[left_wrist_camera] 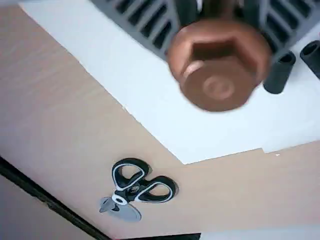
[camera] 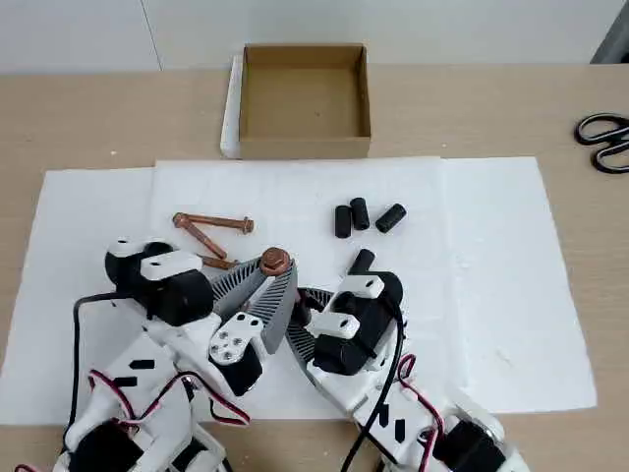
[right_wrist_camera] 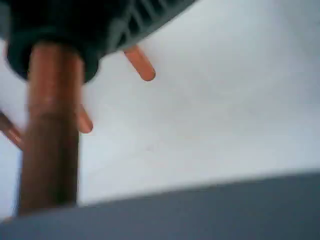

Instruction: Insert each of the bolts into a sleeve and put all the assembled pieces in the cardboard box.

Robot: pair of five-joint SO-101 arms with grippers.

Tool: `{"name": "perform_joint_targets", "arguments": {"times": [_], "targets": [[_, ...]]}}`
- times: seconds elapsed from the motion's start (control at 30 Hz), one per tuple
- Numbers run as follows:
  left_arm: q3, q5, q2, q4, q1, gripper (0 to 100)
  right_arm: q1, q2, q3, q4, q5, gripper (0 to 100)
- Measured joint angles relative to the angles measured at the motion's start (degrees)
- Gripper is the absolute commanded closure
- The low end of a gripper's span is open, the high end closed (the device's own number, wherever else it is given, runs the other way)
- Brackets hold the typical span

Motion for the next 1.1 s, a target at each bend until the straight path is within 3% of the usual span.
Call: {"name": "perform_joint_targets", "arguments": {"times": [1.1], "targets": [[10.46,0.35,-0.62,1.05,3.25,96,0.26,0.26,0.44,-0.35,0.0,99.5]]}}
